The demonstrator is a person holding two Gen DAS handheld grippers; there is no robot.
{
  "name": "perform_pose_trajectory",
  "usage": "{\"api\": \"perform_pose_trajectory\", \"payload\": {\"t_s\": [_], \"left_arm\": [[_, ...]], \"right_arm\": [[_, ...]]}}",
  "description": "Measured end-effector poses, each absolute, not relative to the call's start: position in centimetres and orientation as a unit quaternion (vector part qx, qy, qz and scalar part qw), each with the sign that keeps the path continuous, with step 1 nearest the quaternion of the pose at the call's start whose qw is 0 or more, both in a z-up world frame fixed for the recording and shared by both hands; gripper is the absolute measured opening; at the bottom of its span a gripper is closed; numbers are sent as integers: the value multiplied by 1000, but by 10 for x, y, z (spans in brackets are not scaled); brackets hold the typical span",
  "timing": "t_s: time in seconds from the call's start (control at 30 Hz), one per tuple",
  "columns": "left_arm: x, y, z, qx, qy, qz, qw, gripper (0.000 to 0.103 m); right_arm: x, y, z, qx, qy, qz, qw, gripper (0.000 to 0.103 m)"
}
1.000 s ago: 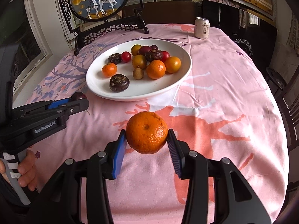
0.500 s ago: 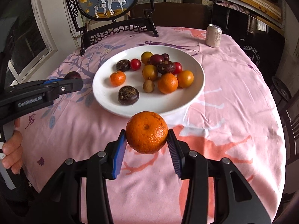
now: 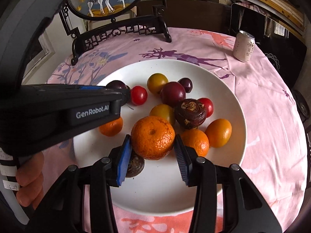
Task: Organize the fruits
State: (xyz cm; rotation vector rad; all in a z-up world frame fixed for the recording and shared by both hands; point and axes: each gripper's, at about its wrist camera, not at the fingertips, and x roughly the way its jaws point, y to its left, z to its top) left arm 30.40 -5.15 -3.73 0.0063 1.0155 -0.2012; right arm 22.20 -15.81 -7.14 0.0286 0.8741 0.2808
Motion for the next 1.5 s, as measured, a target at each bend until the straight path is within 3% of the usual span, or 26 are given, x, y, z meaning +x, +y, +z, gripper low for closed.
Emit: {"api": "perform_pose_trajectory", "payload": {"t_s": [0.07,0.1,0.13,0.17,0.37,0.47,0.57,0.63,0.73,0.8,0.87,0.9,1.5], "left_arm": [[309,-50,-40,-1,488,-94,868,29],[311,-49,-41,-5,488,-93,868,35],[313,-47,-42,-9,490,-92,867,49],[313,-46,-42,-12,488,-88,868,54],[298,-37,-28,-14,477,-88,874,56],[275,-31,-15,-10,462,-85,883,63],[241,-23,-2,-4,436,-71,897,78],[214,-19,3,-1,419,-56,906,94],[175,-13,4,-1,398,-42,916,101],[151,-10,2,1,390,-31,920,101],[132,-8,-4,5,392,-18,920,101],[126,-7,-8,5,395,-11,919,101],[83,-2,-6,4,395,-14,919,101]], "right_arm": [[227,-158,-71,17,414,135,900,45],[228,-158,-72,20,410,137,902,45],[230,-158,-72,21,407,142,902,50],[231,-158,-72,20,406,143,902,55],[206,-155,-57,-22,387,134,912,57],[177,-160,-45,-35,372,134,918,57],[144,-173,-41,-34,367,120,922,60],[124,-183,-42,-22,366,104,925,60],[96,-192,-47,-2,368,81,926,60],[85,-194,-52,4,380,63,923,64],[79,-193,-58,2,391,44,919,92],[76,-191,-59,-5,390,30,920,98],[65,-187,-54,-21,391,-8,920,100]]}}
